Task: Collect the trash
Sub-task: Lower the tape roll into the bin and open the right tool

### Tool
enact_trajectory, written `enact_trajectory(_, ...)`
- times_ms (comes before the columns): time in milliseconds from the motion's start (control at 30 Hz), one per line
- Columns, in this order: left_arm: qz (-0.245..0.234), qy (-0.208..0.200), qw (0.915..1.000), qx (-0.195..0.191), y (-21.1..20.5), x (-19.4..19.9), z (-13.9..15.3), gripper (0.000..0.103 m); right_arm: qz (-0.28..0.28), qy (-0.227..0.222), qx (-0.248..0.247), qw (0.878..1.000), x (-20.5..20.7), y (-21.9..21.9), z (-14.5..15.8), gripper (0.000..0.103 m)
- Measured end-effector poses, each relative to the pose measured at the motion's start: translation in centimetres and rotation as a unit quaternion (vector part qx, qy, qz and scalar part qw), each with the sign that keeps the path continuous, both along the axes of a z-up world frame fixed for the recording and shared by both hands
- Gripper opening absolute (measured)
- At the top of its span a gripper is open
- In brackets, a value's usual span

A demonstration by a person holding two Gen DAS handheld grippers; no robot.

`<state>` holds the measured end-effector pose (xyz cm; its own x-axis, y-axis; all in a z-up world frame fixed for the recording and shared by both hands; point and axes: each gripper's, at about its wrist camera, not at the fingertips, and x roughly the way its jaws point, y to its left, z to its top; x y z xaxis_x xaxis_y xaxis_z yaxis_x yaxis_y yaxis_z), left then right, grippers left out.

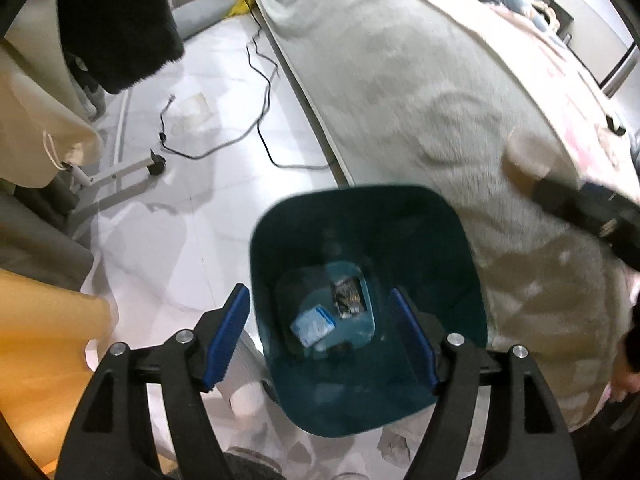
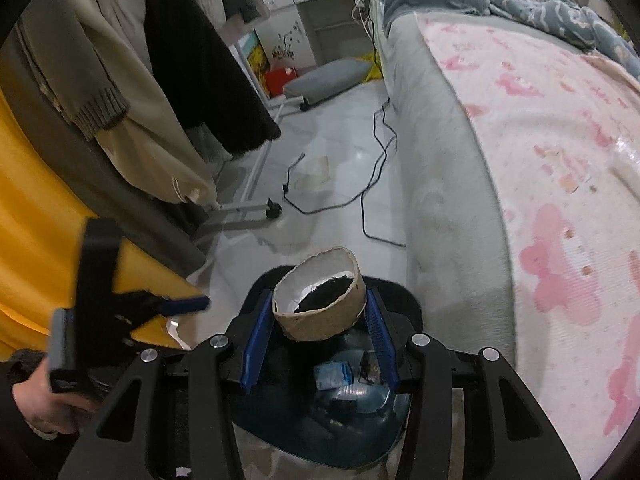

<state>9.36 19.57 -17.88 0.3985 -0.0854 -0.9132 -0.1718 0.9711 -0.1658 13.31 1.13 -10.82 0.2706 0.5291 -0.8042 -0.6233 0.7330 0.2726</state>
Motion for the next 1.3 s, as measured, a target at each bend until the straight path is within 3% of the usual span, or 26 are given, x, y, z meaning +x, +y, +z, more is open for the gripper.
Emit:
enact_trajectory(533, 0.022, -0.095, 0.9953, 0.002, 3.1, -1.1, 4.0, 0.078, 0.023, 0.064, -0.072, 0.995, -0.3, 3.9, -6.6, 0.047)
enact_trajectory(933, 0.016, -0.164, 0.9863, 0.013, 3.8, -2.5, 7.0, 0.078, 0.04, 0.096, -0.125, 0.987, -1.0, 5.8, -11.0, 0.047)
enact_trajectory(1133, 0.005, -0.195, 0.9807, 0.02, 3.4, -2.8, 8.7, 0.079, 0.037, 0.096, -0.154, 0.983, -1.2, 5.8, -11.7, 0.049)
enact_trajectory(1300, -0.001, -0.223, 0.9745, 0.021, 2.8, -2.9, 10.3, 0.08, 0.033, 0.095, -0.163, 0.981, -1.0, 5.0, -11.6, 0.061)
